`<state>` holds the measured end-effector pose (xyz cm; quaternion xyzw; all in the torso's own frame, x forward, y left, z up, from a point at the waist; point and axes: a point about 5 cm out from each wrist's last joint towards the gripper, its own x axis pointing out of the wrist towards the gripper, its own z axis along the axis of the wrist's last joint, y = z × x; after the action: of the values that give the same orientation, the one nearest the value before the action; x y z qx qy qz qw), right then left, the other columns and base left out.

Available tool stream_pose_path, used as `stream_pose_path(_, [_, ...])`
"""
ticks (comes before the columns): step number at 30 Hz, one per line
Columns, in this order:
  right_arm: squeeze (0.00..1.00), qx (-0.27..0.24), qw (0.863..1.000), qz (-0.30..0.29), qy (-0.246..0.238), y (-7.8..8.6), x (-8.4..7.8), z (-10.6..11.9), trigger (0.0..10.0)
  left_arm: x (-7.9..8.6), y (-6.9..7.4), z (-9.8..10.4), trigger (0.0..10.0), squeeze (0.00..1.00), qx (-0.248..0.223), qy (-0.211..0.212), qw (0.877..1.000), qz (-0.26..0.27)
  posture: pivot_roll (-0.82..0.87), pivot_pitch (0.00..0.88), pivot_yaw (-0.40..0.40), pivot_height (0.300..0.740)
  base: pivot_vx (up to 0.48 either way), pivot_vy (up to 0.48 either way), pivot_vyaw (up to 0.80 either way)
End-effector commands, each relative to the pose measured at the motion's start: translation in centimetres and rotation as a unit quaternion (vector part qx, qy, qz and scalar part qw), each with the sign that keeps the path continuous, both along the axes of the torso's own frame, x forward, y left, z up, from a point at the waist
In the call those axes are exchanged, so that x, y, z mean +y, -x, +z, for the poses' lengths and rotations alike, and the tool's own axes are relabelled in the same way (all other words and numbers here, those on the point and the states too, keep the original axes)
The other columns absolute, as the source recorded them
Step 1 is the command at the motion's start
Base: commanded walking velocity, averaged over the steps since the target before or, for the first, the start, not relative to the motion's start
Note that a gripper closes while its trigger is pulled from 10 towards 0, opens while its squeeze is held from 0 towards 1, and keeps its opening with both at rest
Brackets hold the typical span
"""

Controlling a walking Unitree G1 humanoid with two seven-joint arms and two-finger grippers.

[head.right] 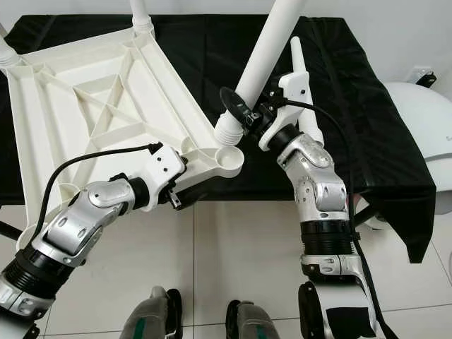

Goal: Building children table

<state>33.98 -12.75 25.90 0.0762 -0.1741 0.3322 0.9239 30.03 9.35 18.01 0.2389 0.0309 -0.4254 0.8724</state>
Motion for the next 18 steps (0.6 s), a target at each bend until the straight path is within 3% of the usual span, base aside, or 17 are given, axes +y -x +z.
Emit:
stream_pose_path(1, [0.0, -0.002, 1.0, 0.011, 0.012, 0.4, 0.0, -0.1, 10.0, 0.3, -0.2, -0.7, 10.0, 0.0, 0.009, -0.011, 1.0, 0.002, -0.06, 0.172, 0.0, 0.74, 0.0, 0.0, 0.0])
stream_pose_path(18, [0.0, 0.024, 0.998, 0.021, 0.047, 0.9, -0.2, -2.3, 10.0, 0.2, -0.3, -2.6, 10.0, 0.0, 0.058, -0.002, 0.998, 0.006, -0.06, 0.166, 0.0, 0.74, 0.0, 0.0, 0.0])
